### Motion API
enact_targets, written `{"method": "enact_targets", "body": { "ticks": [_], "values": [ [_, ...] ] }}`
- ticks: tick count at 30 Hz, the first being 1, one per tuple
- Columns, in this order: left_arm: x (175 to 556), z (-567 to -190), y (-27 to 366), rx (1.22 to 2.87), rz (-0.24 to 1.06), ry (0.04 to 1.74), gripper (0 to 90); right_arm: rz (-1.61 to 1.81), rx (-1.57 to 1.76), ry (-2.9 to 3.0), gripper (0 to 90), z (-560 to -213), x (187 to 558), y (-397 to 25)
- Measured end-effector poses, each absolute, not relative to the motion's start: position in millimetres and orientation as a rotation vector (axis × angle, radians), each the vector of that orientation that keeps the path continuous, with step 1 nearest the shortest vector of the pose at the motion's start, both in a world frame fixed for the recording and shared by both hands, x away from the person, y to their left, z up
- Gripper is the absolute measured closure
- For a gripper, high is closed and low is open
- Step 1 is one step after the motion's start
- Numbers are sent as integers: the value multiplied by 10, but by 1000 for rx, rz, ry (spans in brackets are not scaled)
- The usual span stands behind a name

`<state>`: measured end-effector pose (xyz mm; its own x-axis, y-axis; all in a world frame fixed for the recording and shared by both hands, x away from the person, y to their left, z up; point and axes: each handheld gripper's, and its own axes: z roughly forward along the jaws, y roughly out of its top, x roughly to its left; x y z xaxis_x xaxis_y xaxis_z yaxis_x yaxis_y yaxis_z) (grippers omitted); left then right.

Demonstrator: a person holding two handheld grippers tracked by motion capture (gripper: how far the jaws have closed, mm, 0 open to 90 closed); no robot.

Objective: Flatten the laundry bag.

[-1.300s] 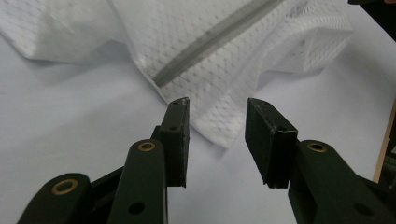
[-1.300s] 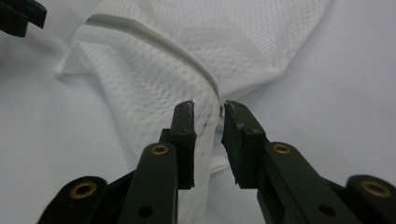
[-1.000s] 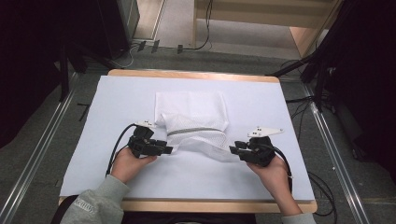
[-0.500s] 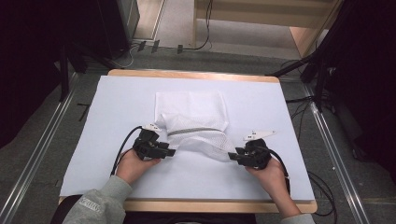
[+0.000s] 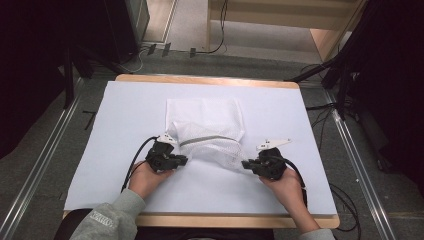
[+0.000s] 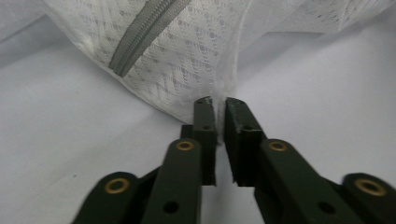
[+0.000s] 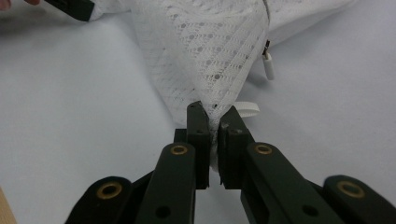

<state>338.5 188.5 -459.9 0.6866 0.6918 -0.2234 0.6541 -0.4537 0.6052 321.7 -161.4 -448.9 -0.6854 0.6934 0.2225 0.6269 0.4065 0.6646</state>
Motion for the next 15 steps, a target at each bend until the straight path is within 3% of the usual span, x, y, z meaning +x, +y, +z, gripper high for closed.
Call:
{"method": "enact_targets", "body": {
  "ticks": [3,15],
  "values": [
    [3410,-4596,1881,2223,54,1010,900,1154,1207,2561,876,-4478,3217,-1607],
    [3327,-4123,2429,2073,10,1036,900,1200,1147,2515,890,-4293,3060,-1750]
  ]
}}
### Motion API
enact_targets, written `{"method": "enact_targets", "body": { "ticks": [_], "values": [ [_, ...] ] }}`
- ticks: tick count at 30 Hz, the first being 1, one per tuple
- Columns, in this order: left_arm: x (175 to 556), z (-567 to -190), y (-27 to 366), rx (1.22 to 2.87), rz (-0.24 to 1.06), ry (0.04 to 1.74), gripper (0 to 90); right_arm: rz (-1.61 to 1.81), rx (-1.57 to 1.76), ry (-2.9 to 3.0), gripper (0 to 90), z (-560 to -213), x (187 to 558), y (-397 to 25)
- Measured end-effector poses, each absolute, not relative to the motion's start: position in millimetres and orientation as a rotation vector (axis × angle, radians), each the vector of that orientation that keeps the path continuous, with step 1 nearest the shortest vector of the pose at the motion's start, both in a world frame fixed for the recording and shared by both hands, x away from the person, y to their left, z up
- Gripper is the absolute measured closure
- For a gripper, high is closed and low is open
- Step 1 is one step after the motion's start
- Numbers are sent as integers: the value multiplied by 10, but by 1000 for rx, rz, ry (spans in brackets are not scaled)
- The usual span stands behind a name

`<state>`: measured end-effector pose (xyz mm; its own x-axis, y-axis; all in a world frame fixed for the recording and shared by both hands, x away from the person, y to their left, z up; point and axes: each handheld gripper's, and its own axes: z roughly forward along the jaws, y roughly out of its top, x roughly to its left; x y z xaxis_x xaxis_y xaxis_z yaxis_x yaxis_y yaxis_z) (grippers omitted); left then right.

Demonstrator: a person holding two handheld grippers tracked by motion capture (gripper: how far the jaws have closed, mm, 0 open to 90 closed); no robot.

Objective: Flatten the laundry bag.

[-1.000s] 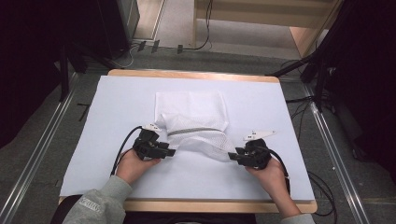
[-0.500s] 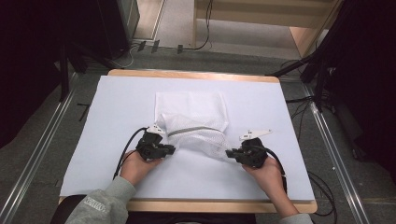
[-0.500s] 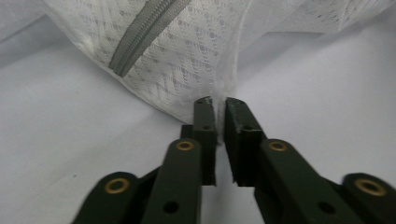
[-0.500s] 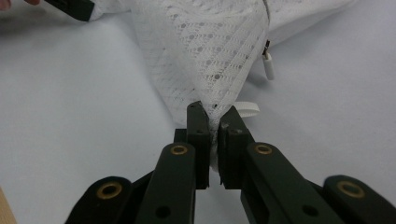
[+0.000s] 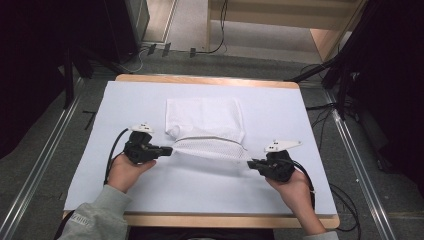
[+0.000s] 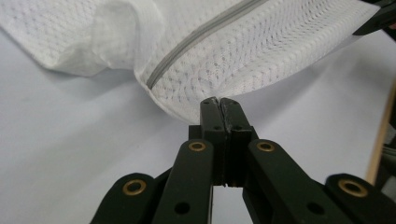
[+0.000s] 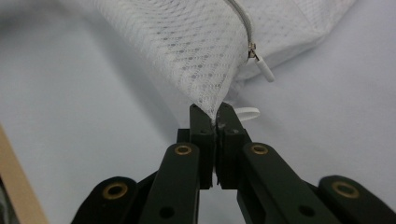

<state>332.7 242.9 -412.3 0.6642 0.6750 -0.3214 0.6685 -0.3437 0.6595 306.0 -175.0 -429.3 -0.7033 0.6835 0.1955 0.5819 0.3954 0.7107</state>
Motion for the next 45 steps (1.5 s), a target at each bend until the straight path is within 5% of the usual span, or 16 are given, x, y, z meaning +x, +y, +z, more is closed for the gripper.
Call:
{"method": "enact_targets", "body": {
  "ticks": [21,36,45],
  "values": [
    [2880,-4037,2710,2115,13,1057,900,1369,980,2507,730,-4070,2723,-1717],
    [2740,-4245,3048,2121,14,1242,889,1259,1109,2478,760,-4284,3445,-1549],
    [2754,-4182,3124,2021,-14,1219,743,1181,1224,2444,658,-4459,3909,-1451]
  ]
}}
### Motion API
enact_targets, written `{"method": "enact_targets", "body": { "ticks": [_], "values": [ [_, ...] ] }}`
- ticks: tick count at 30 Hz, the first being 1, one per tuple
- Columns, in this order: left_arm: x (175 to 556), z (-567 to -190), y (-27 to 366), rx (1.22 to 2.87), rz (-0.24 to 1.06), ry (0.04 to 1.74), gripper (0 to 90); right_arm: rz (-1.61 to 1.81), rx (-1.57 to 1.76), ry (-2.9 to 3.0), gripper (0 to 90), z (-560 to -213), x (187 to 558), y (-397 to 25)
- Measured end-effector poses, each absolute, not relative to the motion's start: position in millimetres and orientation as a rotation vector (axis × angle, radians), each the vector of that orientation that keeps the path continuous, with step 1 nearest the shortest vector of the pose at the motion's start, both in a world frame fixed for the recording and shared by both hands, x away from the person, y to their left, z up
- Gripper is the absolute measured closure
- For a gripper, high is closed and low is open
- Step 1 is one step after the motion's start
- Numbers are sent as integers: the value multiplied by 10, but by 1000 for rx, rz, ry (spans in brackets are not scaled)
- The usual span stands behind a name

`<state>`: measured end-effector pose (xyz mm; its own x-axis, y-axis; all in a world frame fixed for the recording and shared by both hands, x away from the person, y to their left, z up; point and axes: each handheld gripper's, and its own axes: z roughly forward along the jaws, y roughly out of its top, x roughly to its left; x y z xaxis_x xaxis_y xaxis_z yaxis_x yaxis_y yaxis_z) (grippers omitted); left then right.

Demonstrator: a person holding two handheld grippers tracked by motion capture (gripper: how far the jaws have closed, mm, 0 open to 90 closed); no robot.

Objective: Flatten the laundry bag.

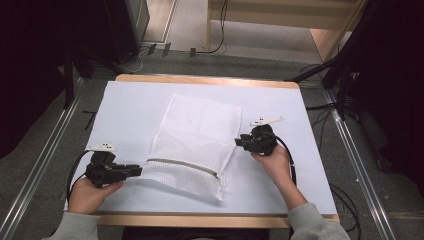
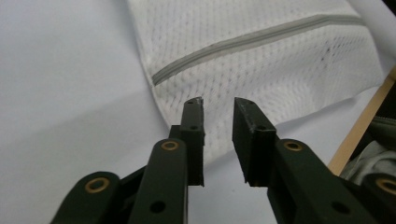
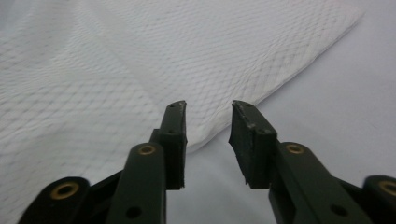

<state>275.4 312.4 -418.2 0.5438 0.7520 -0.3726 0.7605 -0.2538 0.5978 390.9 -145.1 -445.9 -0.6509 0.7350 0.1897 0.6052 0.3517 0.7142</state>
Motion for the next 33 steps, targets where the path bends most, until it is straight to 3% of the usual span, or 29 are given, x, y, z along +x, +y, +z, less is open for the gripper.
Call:
{"method": "enact_targets", "body": {
  "ticks": [5,9,10,14,16,28,33],
  "values": [
    [2768,-4090,3033,2007,-4,1158,713,1122,1284,2407,589,-4574,4130,-1366],
    [2780,-4091,2959,2024,-8,1136,702,1069,1317,2395,591,-4662,4270,-1292],
    [2789,-4092,2951,2029,-13,1135,700,1047,1313,2413,615,-4691,4296,-1256],
    [2806,-4090,2939,2020,-7,1133,697,974,1221,2394,868,-4693,4316,-1148],
    [2809,-4088,2932,2021,-6,1132,696,989,1231,2404,898,-4692,4358,-1136],
    [2906,-4014,2582,2031,-43,1028,690,1014,1275,2326,896,-4597,4871,-1259],
    [2961,-4015,2289,2072,-69,969,686,1031,1305,2326,821,-4625,4890,-1302]
  ]
}}
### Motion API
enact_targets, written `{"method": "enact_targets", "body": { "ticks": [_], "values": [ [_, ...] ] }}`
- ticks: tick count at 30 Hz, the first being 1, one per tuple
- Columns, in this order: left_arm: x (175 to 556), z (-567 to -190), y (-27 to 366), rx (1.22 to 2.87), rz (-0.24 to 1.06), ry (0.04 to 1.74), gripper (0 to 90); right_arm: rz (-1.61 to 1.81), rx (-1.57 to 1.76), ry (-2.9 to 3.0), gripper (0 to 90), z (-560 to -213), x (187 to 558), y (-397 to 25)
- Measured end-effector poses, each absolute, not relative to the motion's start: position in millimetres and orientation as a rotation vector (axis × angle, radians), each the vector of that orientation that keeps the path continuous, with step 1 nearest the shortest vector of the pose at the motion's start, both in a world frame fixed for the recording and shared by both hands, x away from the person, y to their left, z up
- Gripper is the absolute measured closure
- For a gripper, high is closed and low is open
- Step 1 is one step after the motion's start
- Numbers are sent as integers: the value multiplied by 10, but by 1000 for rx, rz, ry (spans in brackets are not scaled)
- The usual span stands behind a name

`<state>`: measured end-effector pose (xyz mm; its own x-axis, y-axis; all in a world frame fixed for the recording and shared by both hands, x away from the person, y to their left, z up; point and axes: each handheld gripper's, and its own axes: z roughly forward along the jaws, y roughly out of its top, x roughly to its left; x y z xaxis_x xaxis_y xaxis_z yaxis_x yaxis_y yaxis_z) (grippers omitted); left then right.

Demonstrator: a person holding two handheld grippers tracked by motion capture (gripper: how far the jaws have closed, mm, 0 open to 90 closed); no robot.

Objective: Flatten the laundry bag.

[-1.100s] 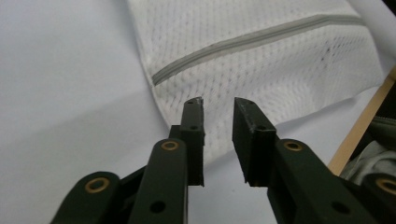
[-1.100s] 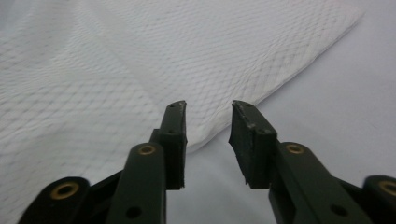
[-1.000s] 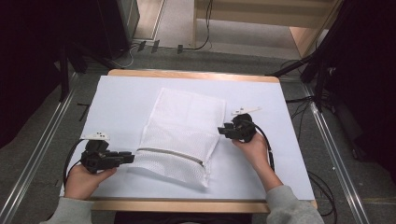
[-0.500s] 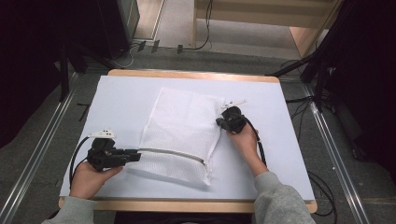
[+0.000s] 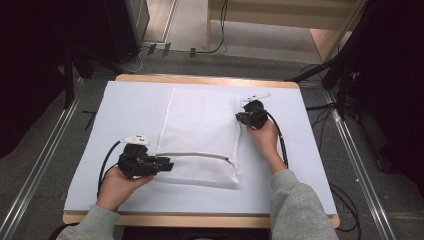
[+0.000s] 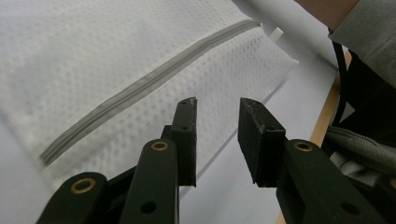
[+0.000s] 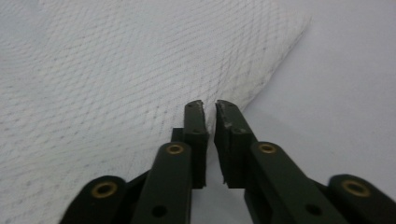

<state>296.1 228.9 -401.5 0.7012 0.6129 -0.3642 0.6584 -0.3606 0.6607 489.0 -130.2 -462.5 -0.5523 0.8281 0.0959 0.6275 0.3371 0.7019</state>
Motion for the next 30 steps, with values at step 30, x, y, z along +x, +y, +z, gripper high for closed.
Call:
{"method": "enact_targets", "body": {
  "ticks": [30],
  "values": [
    [3570,-4358,2126,2142,-29,1033,731,1207,1079,2551,857,-4586,3703,-993]
  ]
}}
